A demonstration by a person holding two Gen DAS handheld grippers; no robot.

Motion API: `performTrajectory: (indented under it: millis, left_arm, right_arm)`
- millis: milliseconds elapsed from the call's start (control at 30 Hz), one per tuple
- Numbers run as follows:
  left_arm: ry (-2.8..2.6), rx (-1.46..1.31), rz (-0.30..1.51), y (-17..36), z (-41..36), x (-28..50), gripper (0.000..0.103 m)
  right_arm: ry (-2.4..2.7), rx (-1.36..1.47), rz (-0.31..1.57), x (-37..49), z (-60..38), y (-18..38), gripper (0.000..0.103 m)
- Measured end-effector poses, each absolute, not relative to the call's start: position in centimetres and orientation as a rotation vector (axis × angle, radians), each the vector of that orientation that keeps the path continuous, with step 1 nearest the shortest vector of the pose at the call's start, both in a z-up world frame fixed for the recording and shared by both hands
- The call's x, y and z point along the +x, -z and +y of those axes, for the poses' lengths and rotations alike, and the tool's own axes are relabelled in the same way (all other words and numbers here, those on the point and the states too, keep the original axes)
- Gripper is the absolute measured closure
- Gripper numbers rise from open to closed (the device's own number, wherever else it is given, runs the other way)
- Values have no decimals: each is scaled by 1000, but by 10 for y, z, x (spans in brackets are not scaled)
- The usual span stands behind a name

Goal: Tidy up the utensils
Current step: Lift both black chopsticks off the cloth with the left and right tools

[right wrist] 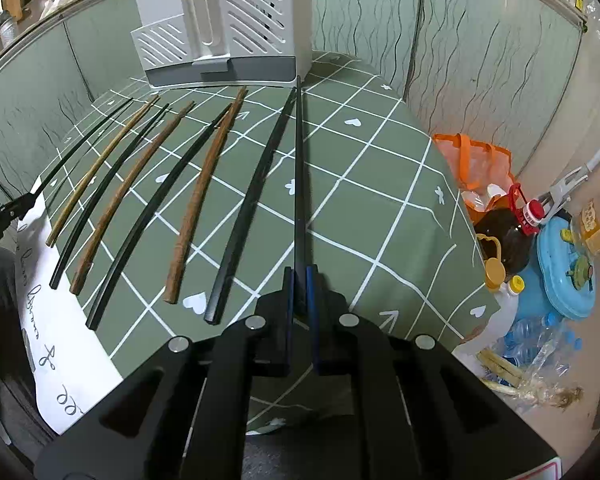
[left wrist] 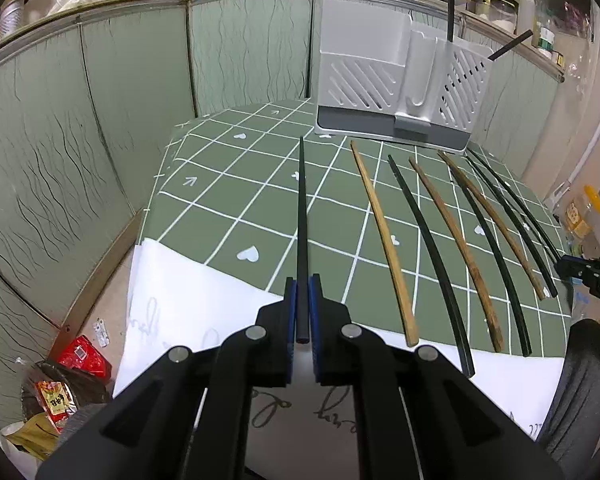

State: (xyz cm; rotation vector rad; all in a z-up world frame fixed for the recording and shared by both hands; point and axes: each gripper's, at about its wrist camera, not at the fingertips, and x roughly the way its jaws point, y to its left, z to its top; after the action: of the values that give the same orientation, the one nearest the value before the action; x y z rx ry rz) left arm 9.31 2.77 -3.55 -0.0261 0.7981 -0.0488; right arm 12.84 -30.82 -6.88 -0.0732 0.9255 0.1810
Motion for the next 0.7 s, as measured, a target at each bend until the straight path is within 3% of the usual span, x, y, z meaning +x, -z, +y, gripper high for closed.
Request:
performTrajectory:
  millis: [700]
  left_arm:
    - [63,-3,776,-2,28,89,95]
  right_arm:
    - [-187,-56,896,123,-306,28,97]
